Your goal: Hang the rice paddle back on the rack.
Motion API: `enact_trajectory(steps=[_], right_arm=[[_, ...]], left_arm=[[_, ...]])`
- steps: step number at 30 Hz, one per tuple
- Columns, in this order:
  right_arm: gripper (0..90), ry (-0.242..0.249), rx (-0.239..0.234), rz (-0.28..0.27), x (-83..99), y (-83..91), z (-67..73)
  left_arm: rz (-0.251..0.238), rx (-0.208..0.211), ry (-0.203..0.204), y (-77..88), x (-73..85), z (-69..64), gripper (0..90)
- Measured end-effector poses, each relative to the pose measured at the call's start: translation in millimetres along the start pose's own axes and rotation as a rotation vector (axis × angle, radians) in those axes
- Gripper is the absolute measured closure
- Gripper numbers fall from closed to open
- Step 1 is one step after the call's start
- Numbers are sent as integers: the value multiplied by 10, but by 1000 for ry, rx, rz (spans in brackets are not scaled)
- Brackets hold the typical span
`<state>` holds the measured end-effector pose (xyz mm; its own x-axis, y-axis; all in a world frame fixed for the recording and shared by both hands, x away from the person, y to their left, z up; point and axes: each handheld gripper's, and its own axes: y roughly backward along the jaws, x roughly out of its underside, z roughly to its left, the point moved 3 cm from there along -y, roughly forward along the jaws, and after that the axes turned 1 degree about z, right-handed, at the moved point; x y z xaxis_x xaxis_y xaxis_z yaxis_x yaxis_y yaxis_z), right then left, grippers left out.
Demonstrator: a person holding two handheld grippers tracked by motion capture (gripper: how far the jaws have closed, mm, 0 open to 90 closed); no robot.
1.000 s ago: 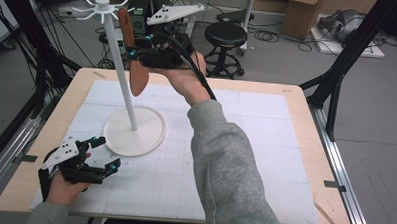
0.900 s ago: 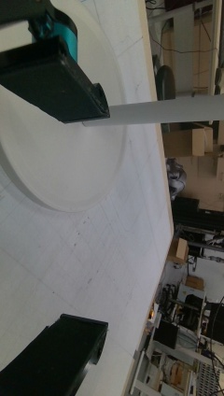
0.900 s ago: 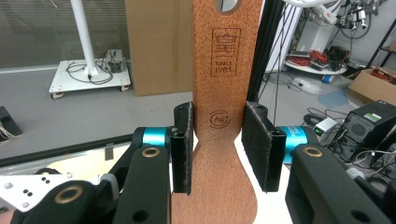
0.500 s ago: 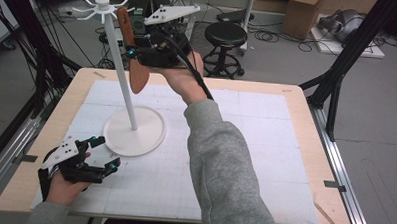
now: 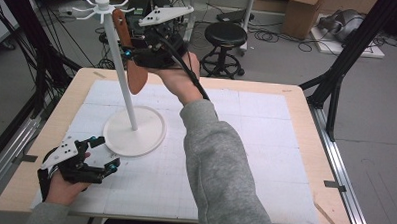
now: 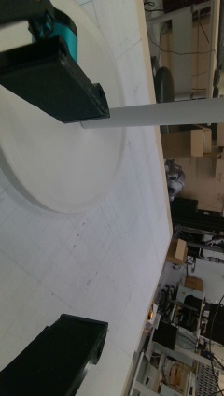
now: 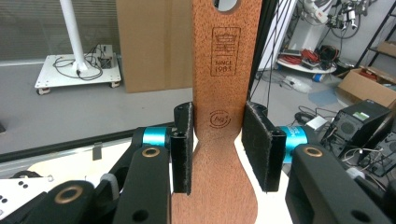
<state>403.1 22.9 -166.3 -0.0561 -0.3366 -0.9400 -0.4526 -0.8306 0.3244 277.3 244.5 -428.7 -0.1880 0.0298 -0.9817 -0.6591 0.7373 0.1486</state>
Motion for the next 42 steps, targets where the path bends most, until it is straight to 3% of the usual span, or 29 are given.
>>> enact_trajectory(steps=[13, 20, 26, 33, 36, 38, 40, 42], right_arm=[[643, -11, 5, 9, 47, -52, 11], [621, -6, 5, -22, 85, -53, 8], [396, -4, -12, -44, 134, -16, 9], [141, -12, 5, -44, 290, 76, -40], [89, -19, 25, -31, 400, 120, -84], [1, -40, 18, -47, 476, 157, -109], [0, -72, 4, -46, 555, 186, -127], [0, -58, 12, -30, 632, 216, -136]], left_arm=[[-1, 5, -4, 11, -3, -2, 18], [0, 5, -5, 10, -2, -1, 18], [-5, 3, 3, 4, -3, 8, 18], [-9, -2, 5, 0, -7, 27, 18], [-7, -4, 5, -4, -4, 30, 18], [-2, -3, 7, -6, 1, 26, 18], [-1, 0, 2, -7, 1, 25, 18], [2, -2, 2, -7, 2, 25, 18]])
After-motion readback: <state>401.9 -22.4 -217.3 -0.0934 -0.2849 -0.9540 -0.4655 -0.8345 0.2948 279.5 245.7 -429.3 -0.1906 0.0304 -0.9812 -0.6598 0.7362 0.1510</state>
